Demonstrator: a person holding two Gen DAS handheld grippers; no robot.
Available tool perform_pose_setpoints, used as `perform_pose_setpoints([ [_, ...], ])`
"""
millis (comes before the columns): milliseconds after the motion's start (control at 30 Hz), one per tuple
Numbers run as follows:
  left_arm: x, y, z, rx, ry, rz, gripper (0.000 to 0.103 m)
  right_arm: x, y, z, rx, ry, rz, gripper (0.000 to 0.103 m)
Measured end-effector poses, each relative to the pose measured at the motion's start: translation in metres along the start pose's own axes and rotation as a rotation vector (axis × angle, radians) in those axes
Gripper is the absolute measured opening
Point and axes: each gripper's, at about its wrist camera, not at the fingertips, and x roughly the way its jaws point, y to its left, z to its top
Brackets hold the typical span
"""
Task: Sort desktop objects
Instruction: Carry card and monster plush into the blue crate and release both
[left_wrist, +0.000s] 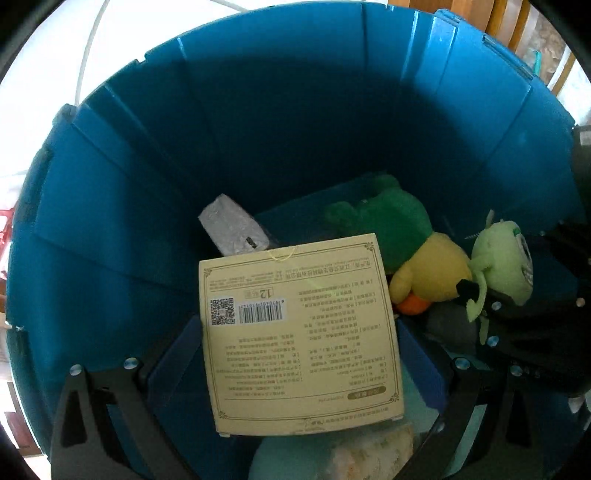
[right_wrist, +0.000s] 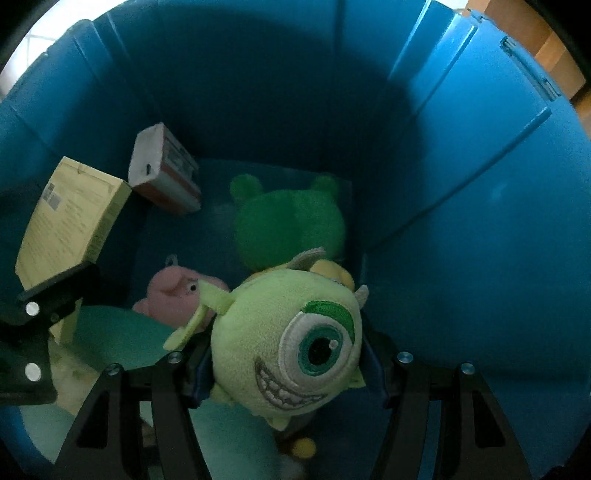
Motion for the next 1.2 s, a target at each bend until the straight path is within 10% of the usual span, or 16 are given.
perform_pose_setpoints([
  [367,-0.007,0.001,-0.005,0.002,0.018,-0.074,0.103,-0.014,0.001,0.008,0.013,-0.038,-0.034,0.095],
  [833,-0.08,0.018,-0.025,-0.062,-0.175,-0.106,0.103,-0.079,0.012,-0.028,0.012,-0.161,-0.03,0.098],
  [1200,-0.09,0.019,-0.025,-0.161,-0.174,-0.163,0.103,-0.11,0.035,-0.062,0.102,-0.279,0.323,0.098],
])
